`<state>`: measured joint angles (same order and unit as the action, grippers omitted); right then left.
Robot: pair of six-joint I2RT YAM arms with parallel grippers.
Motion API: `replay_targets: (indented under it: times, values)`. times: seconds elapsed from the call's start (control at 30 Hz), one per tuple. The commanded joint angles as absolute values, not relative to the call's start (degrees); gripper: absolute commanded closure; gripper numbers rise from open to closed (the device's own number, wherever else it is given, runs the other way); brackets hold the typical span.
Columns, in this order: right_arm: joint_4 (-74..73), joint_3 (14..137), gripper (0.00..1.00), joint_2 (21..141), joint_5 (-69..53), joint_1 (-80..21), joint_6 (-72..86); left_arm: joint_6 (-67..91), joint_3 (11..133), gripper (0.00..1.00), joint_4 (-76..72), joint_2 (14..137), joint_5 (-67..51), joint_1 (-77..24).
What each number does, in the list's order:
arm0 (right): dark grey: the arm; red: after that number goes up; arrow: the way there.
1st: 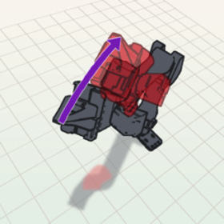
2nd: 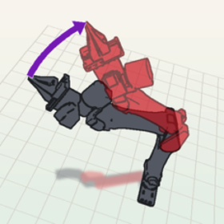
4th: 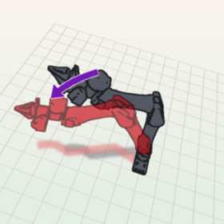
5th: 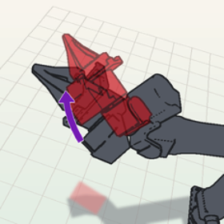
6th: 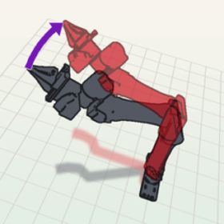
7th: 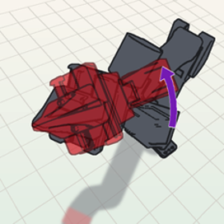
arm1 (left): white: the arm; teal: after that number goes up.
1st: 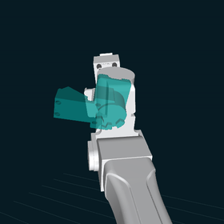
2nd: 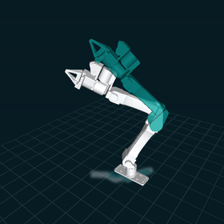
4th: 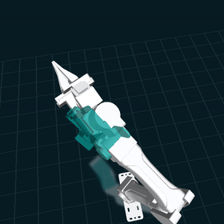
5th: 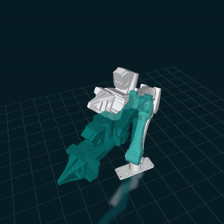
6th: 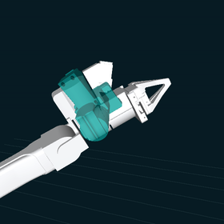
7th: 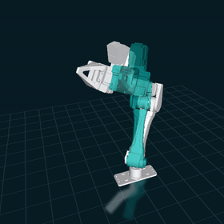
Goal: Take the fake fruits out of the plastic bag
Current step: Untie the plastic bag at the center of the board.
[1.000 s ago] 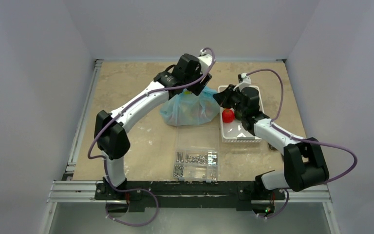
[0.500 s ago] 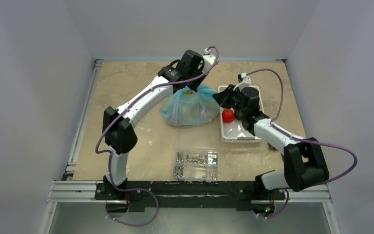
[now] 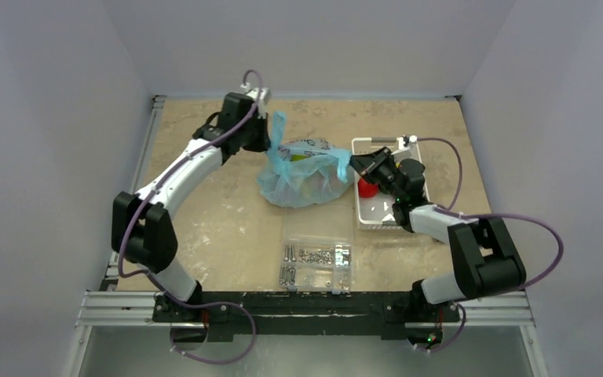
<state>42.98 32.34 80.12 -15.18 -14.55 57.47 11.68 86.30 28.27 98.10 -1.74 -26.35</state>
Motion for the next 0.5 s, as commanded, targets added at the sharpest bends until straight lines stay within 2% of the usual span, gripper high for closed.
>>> replay_targets:
  times: [0.0, 0.1, 0.23, 0.3, 0.33, 0.47]
  values:
    - [67.47, 27.51, 1.0, 88.26, -17.01, -13.63, 75.39, 24.08, 75.85, 1.0, 14.82, 88.68, -12.53, -20.24]
    - [76.67, 27.77, 1.0, 94.66, -20.33, -13.41, 78.61, 27.85, 74.42, 1.0, 11.73, 88.22, -18.01, -19.25]
    - [69.89, 30.22, 1.0, 93.83, -21.59, -13.41, 72.16, 27.46, 75.12, 1.0, 13.23, 88.39, -18.84, -19.07]
    - [57.84, 33.09, 1.0, 90.87, -21.45, -13.44, 65.51, 27.06, 75.33, 1.0, 13.14, 88.49, -20.01, -19.06]
    - [51.2, 35.12, 0.96, 89.24, -21.27, -13.45, 61.11, 26.85, 75.76, 1.0, 13.39, 88.61, -20.53, -19.05]
    - [17.94, 46.5, 0.72, 81.74, -12.89, -14.19, 39.18, 25.92, 77.18, 1.0, 13.74, 88.88, -23.97, -19.07]
